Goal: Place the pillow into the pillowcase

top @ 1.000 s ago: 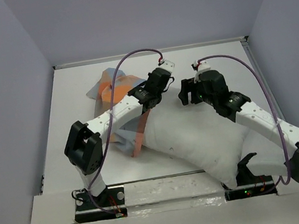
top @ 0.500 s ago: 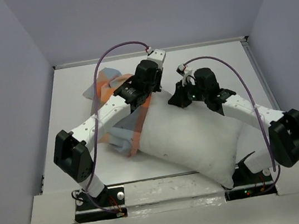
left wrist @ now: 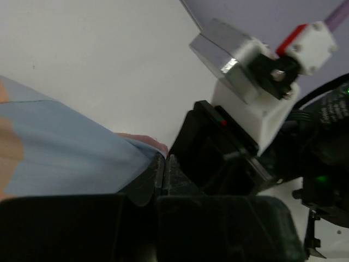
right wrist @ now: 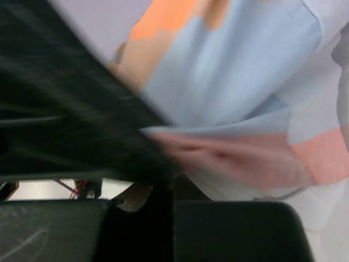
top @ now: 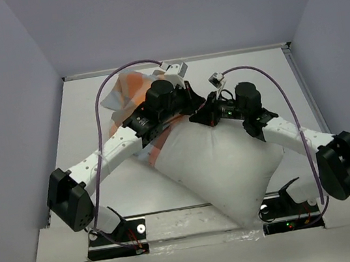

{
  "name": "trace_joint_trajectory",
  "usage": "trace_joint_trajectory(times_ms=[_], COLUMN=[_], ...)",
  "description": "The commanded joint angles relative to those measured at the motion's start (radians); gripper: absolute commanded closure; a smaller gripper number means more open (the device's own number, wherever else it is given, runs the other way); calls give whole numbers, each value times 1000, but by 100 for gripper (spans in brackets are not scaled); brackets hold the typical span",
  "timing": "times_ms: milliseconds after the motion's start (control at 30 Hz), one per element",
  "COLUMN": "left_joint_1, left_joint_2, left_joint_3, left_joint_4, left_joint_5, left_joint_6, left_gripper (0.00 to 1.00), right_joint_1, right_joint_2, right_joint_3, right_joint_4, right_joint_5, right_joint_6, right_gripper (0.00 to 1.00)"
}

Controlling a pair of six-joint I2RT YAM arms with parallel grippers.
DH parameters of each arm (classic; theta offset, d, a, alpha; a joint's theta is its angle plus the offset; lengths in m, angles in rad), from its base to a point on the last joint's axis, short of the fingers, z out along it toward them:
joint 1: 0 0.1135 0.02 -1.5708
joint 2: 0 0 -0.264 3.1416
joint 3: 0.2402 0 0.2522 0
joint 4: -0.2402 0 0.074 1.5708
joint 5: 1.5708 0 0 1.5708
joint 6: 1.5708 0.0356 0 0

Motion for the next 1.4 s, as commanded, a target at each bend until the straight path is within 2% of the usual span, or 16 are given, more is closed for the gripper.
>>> trace_joint_trajectory(times_ms=[0,267,333,367,400,467,600,633,667,700,767,900,1033,1133,1333,1367], left_joint_1=[-68,-136,-136,-136,-128,-116,-110,-127,-134,-139,-142,-141,-139,-139,-69,-52], left_joint_2=[-156,-150,-133,-122,-116,-86,-49,-79,-107,-142,-275,-516,-674,-736,-568,-541], left_joint_3=[-27,-76,-103,-124,-133,-129,-68,-73,-90,-119,-251,-522,-739,-886,-920,-917], left_joint_4=[252,284,289,289,287,278,182,122,85,85,48,-30,-113,-112,19,36], left_joint_5=[139,116,82,56,36,-8,-68,-168,-263,-264,-436,-678,-766,-775,-746,-743], left_joint_6=[-174,-298,-296,-282,-267,-236,-116,-49,-24,-6,8,-59,-183,-271,-236,-222], left_gripper=[100,100,94,86,63,31,1,1,1,1,1,1,1,3,3,3], right_joint_1=[25,-106,-127,-138,-149,-178,-202,-212,-212,-212,-212,-189,-80,130,380,406], right_joint_2=[85,243,220,203,173,151,163,163,150,150,101,-30,-110,-120,-99,-90], right_joint_3=[62,80,62,48,44,59,175,198,230,231,267,257,248,257,257,263], right_joint_4=[227,332,279,248,224,144,-61,-148,-186,-221,-335,-428,-526,-577,-597,-605], right_joint_5=[62,176,232,248,257,265,277,294,306,320,368,372,452,596,748,771], right_joint_6=[25,189,182,179,174,163,107,82,68,51,-5,-68,-131,-183,-237,-246], right_gripper=[100,100,100,100,100,100,95,89,71,61,45,29,26,25,23,16])
